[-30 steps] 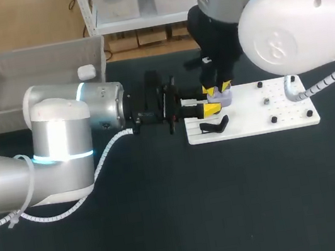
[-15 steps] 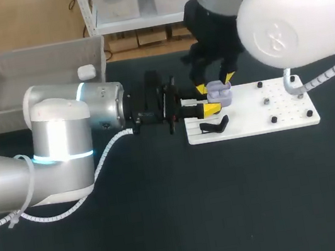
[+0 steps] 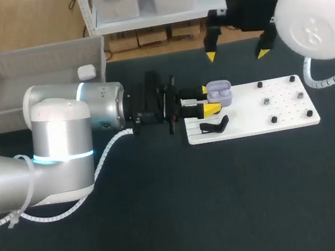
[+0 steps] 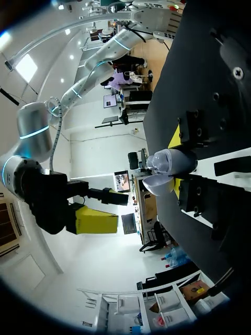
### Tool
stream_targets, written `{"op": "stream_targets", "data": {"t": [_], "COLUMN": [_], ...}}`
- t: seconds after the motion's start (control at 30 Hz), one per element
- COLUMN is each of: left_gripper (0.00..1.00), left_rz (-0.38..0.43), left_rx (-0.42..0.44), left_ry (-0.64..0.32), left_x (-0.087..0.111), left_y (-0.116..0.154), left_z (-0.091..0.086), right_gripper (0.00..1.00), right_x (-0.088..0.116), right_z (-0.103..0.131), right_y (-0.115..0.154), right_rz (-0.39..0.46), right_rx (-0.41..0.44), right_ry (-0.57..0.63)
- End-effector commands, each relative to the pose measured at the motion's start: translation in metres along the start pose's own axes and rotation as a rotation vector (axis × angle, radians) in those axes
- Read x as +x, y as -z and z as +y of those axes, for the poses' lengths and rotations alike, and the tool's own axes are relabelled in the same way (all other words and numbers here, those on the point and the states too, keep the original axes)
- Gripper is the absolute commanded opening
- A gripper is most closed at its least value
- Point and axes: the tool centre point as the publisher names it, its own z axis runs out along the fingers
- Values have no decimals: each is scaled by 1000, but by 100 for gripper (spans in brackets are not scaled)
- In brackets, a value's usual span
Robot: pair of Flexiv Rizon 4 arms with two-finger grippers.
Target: Pick up each earbud case from the left stands, insert the matching earbuds, close the lid, and place the case in the box.
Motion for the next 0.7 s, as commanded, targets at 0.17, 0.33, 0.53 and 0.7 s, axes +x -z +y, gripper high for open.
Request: {"op": "stream_targets", "data": {"t": [0.17,0.33,0.53,0.7], "left_gripper": [0,0,0,0], "left_rz": [0,0,0,0], "left_rx": [-6,-6,-6,-6], "left_ry": [-2,-2,-2,-2], "left_x": [0,0,0,0], "left_y": [0,0,0,0], "left_z": [-2,-2,-2,-2], "right_gripper": [100,100,100,100], "right_x": [-13,-9,8,26], "right_z": [-10,-16,-16,-15], "right_y": [-33,-43,-47,-44], "right_rz": [42,80,113,134], "right_rx": [26,30,35,33], "right_ry": [-37,-45,-30,-19]}}
